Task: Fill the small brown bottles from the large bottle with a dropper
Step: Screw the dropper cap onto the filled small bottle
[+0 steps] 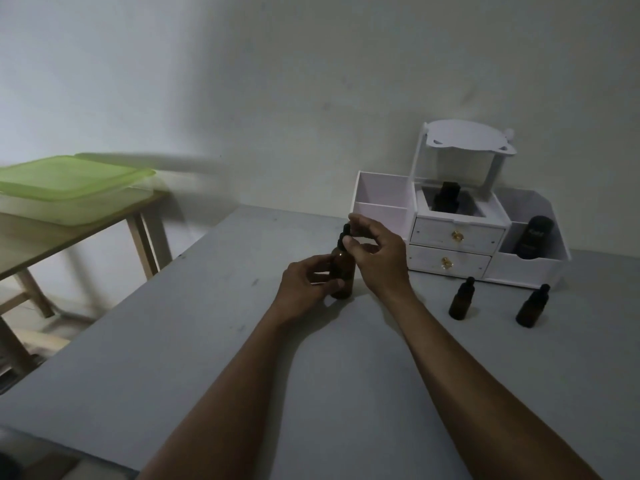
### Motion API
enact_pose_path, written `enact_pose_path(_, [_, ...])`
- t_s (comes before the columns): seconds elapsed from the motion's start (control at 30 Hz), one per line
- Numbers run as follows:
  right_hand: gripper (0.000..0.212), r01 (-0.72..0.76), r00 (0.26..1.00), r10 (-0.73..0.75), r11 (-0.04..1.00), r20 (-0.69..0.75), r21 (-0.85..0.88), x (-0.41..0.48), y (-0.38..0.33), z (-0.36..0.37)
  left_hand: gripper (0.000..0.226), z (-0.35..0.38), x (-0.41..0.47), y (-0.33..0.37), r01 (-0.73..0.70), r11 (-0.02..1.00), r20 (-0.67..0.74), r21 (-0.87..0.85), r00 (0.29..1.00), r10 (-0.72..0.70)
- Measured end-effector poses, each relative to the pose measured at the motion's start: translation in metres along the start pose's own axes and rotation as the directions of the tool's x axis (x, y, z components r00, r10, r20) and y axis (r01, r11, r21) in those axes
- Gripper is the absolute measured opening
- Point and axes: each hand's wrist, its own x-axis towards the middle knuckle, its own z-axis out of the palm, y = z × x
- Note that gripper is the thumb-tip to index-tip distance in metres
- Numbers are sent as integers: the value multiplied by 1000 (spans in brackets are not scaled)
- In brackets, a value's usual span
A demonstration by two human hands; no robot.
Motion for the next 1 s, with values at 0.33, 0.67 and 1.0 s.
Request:
enact_pose_path(0.33, [40, 24, 999, -25, 1000, -39, -14, 0, 1, 1, 52, 3, 2, -2, 0, 1000, -17, 4, 1000, 0])
enact_pose_path(0.67, [29, 7, 999, -7, 1000, -39, -23, -2, 1, 4, 52, 2, 3, -4, -16, 1000, -19, -2, 1000, 16])
enact_pose_path(1.0, [31, 18, 999, -20, 998, -37, -59, -4, 3, 4, 51, 1, 3, -5, -17, 1000, -15, -6, 1000, 17])
